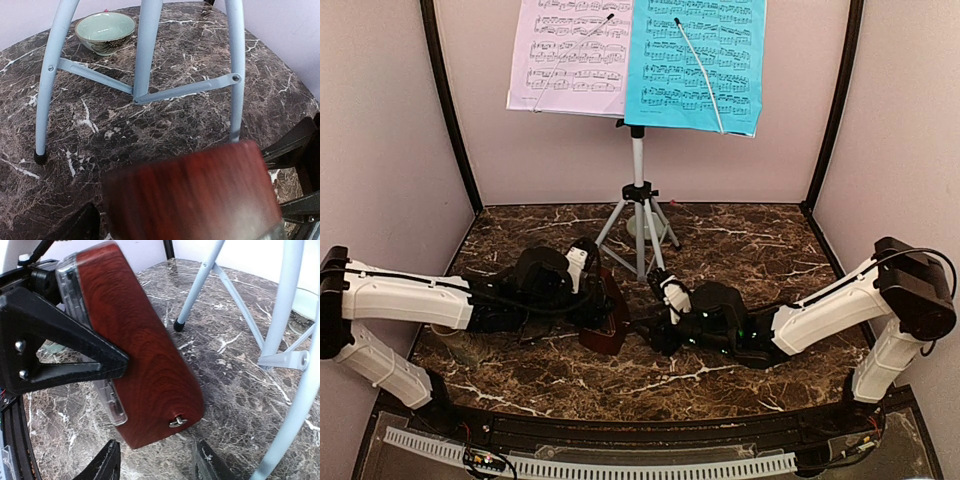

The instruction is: Set up the instrument practice props

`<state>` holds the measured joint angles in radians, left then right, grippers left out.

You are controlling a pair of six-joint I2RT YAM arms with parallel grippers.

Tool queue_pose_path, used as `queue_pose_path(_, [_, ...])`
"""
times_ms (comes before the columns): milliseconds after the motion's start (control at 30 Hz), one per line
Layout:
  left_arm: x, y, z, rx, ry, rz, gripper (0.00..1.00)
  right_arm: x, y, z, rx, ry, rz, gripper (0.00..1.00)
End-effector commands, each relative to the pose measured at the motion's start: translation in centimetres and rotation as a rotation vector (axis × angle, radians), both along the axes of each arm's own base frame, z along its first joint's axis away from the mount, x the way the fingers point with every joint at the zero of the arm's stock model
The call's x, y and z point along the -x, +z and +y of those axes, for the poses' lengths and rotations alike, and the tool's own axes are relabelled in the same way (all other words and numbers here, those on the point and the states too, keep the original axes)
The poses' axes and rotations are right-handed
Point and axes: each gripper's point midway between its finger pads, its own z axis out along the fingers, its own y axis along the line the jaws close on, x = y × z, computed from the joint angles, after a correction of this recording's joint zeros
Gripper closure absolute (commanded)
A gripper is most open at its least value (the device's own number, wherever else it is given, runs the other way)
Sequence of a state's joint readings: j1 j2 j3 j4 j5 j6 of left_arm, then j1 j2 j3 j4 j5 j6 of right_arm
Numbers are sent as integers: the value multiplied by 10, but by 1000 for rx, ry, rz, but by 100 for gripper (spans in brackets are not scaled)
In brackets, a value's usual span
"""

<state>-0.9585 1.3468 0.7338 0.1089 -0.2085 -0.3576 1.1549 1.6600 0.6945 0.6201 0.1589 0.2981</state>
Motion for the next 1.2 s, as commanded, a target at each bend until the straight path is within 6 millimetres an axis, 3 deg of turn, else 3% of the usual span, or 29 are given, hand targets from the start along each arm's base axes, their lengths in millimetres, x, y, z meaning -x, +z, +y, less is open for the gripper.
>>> queue_pose_path(0, [-14, 6, -5, -3, 71, -15, 16, -11, 7, -7, -33, -69, -9, 48])
queue_pose_path(200, [-19, -11, -6, -15, 123, 16, 24, -13, 7, -8, -39, -80, -8, 46])
queue_pose_path(333, [-18, -6, -7, -1, 120, 9, 31, -14, 4, -9, -35, -82, -9, 46])
queue_pose_path(533, [-9, 46, -3, 116, 70, -123, 58, -13, 4, -11, -46, -74, -32, 47])
queue_pose_path(800, [6, 104, 3, 7, -81, -250, 81, -8, 18, -16, -69, -45, -126, 49])
queue_pose_path(967, [15, 139, 12, -128, -103, -376, 87, -8, 31, -15, -64, -35, -237, 52])
queue_pose_path(1167, [23, 155, 11, -324, -161, -428, 92, -6, 48, 0, -43, -39, -384, 57])
